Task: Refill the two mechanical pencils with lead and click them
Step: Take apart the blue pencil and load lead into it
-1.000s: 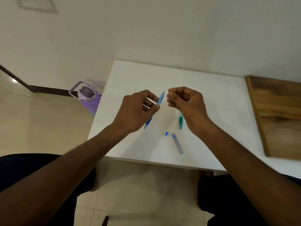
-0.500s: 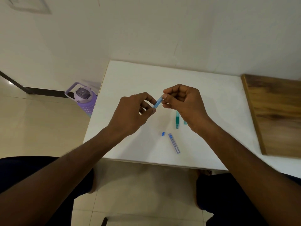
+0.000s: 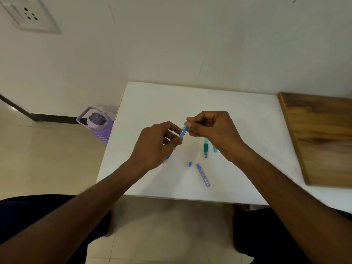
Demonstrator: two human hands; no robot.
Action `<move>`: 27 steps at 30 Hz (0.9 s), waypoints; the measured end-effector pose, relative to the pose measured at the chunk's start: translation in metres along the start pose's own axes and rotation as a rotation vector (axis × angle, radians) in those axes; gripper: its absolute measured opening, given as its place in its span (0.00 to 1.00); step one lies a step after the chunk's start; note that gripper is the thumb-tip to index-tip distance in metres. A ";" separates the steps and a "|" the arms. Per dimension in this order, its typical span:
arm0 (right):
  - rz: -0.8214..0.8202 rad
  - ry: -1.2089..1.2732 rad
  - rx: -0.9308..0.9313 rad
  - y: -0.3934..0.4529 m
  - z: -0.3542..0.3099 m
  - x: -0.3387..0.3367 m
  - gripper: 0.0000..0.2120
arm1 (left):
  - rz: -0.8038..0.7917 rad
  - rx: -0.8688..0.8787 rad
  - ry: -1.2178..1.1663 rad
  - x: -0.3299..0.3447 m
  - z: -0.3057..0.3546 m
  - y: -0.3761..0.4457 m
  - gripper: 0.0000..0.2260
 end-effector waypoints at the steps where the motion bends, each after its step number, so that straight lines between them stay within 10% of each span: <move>1: 0.008 -0.050 -0.004 0.000 -0.001 -0.001 0.07 | 0.001 -0.013 -0.006 0.001 -0.001 0.000 0.05; 9: 0.089 -0.844 -0.035 -0.011 0.017 -0.031 0.04 | 0.060 -0.138 0.123 0.004 -0.028 0.007 0.07; 19: -0.141 -0.931 0.209 -0.033 0.054 -0.014 0.16 | 0.003 -0.202 0.149 0.021 -0.043 0.012 0.15; 27: -0.094 -1.016 0.257 -0.048 0.066 0.003 0.19 | -0.199 0.086 0.297 0.048 -0.001 0.002 0.13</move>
Point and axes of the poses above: each hand's wrist, its own y-axis towards the middle knuckle, its own x-axis out of the palm, z = x × y, the point moved 8 cm from there along y, towards the middle knuckle, and after that the axes turned 3 degrees about x, right-handed, at the moved point
